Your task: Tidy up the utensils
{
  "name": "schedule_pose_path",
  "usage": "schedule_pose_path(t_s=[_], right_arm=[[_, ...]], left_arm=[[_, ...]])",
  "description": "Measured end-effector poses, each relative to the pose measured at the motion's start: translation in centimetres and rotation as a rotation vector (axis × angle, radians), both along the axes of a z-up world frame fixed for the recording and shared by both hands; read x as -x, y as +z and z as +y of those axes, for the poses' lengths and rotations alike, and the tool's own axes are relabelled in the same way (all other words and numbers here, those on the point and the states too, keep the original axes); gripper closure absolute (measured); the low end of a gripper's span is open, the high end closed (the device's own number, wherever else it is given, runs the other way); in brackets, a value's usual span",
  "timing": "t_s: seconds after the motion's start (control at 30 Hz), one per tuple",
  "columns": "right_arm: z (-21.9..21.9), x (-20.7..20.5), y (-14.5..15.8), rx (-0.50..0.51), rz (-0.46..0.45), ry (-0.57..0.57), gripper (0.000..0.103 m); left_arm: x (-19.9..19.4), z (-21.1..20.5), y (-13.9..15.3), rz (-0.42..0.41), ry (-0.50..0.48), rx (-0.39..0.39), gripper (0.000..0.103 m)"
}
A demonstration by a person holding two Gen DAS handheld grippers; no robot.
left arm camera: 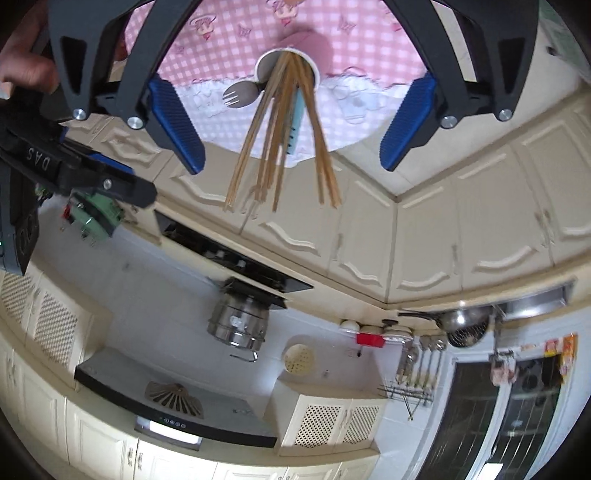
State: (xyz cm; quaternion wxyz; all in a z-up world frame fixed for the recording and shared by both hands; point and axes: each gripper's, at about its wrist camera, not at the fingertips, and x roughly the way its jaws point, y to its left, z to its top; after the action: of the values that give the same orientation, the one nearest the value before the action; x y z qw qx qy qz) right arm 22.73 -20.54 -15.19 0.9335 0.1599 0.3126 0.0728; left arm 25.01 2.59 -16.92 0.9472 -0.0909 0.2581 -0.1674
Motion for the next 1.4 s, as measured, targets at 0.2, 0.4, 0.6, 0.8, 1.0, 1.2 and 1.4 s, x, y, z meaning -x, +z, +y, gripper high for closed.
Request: schedule_pose_path(t_s=[0.2,0.4,0.6,0.8,1.0,1.2,1.4], right_arm=[[0.4,3.9,2.2,0.049,0.052,-0.027,0.006],[1.0,7.8,4.7,0.112,0.066,-0.038,0.006],[1.0,11.2,7.5,0.173,0.013,-0.051,0.006],[1.4,14.6,9.9,0.226,-0.094,-0.046,0.006],[2.5,15.9,10.6,0.245,-0.135,-0.028,0.006],[2.9,16.8,10.8,0.247,-0.157,-0.017,0.006],[3.0,17.0,10.8,0.237,-0.16,-0.014,0.006]], left_arm=[[3.7,0.3,5.8,-0.031,0.076,-0.12,0.006],[8.2,0.3,10.3,-0.075,0.155,-0.171,0.005],[12.8,-0.1,13.0,-0.097,0.221,-0.198,0.005],[16.5,-0.2,15.4,-0.139,0.281,-0.22,0.005],[18.4,0.3,16.1,-0.134,0.323,-0.214,0.005],[19.2,0.4,15.8,-0.123,0.337,-0.196,0.005],[19.5,0.5,15.6,-0.116,0.349,-0.195,0.005]])
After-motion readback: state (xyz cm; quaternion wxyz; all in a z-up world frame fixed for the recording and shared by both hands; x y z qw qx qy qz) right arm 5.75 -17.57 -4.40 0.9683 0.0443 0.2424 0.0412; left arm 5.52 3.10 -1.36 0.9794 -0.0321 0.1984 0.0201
